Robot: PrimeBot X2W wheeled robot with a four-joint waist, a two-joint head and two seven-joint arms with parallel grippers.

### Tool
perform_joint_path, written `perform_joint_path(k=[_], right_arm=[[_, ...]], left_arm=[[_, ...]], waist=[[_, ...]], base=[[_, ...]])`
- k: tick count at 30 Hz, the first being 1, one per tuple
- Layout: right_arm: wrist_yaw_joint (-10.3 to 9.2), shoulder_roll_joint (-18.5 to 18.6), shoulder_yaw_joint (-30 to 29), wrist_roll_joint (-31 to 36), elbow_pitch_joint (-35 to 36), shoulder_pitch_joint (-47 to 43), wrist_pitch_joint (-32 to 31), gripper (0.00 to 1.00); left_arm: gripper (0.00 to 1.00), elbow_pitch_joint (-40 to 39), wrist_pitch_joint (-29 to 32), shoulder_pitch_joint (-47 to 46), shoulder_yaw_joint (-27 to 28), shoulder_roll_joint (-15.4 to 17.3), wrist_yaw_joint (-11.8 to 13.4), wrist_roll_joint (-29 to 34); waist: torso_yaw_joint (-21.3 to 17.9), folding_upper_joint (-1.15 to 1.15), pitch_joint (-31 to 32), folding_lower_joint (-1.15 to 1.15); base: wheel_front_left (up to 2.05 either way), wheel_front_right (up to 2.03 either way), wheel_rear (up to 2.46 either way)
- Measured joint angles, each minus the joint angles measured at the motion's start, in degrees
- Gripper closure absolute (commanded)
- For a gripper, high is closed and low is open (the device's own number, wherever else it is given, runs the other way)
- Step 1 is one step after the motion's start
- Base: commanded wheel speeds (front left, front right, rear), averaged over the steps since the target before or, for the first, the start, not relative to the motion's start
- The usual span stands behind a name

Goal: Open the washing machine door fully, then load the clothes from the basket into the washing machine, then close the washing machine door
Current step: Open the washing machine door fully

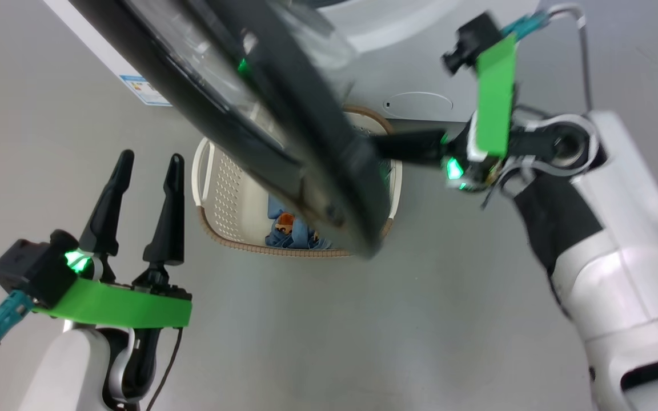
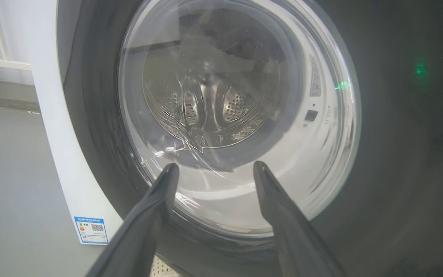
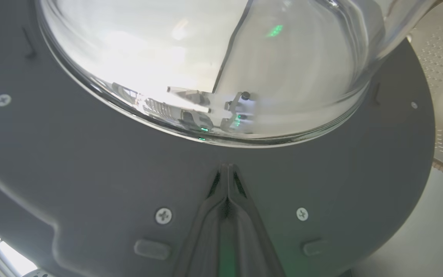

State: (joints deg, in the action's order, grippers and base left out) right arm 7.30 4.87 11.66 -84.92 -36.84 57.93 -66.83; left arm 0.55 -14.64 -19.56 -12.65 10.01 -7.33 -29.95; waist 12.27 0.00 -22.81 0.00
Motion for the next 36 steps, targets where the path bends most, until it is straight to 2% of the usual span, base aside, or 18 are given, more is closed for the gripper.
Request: perform_joint_path(k=[8, 26, 36], right_arm=[[0.0, 0.01, 9.82, -5.39, 6.45, -5.99, 6.04, 1.0], [0.0, 0.31, 22.92, -14.88, 7.06, -6.62, 15.13, 1.0], [0.0, 1.83, 26.06, -19.27, 8.27, -6.72, 19.72, 1.0]], left_arm=[[0.0, 0.16, 0.0, 0.88, 0.36, -0.05, 0.0, 0.01], [0.0, 0.91, 0.0, 0.88, 1.87, -0.54, 0.0, 0.4], [0.0, 1.16, 0.0, 0.91, 1.93, -0.63, -0.01, 0.43]], waist=[[0.4, 0.0, 0.63, 0.0], [1.22, 0.0, 0.64, 0.0], [1.24, 0.0, 1.93, 0.0]], base=[[0.0, 0.0, 0.0], [0.0, 0.0, 0.0], [0.0, 0.0, 0.0]])
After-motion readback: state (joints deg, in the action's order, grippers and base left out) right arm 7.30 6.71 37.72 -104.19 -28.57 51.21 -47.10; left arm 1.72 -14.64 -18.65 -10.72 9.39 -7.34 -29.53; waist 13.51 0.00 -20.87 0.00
